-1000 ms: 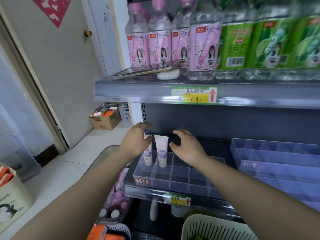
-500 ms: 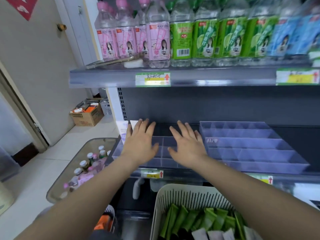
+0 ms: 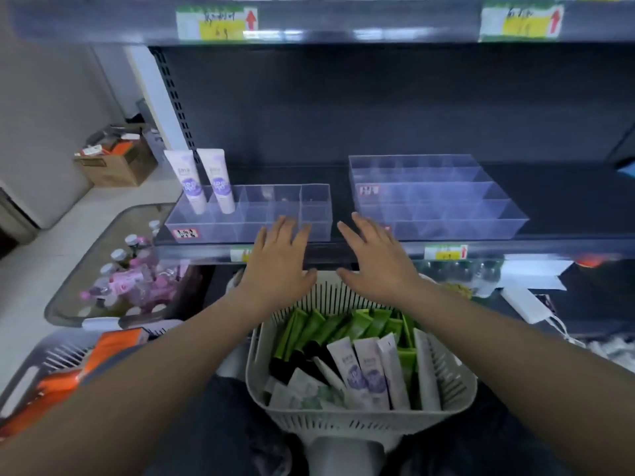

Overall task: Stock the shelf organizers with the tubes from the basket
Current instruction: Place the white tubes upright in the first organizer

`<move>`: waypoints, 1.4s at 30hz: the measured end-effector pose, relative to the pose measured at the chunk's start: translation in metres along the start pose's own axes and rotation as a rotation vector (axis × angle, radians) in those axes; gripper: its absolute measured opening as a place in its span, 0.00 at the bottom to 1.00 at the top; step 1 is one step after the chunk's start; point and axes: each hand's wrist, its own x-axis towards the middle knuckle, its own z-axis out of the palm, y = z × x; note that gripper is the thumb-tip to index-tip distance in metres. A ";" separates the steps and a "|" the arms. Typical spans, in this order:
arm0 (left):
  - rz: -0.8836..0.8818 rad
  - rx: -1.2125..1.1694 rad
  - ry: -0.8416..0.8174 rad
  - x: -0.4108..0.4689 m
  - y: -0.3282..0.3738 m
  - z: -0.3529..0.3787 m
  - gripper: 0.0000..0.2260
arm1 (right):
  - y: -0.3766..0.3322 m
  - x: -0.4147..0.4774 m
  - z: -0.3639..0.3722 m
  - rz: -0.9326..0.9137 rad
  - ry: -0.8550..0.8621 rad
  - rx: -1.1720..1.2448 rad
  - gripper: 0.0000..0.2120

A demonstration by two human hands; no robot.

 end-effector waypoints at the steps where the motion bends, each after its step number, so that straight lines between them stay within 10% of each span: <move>1: 0.010 0.000 -0.025 -0.005 0.004 0.007 0.35 | 0.003 -0.006 0.005 -0.001 -0.026 0.003 0.39; 25: -0.040 -0.289 -0.649 -0.041 0.061 0.152 0.21 | 0.056 -0.060 0.132 0.108 -0.515 0.131 0.19; 42: -0.141 -0.433 -0.735 -0.022 0.050 0.164 0.12 | 0.061 -0.047 0.134 0.187 -0.523 0.244 0.05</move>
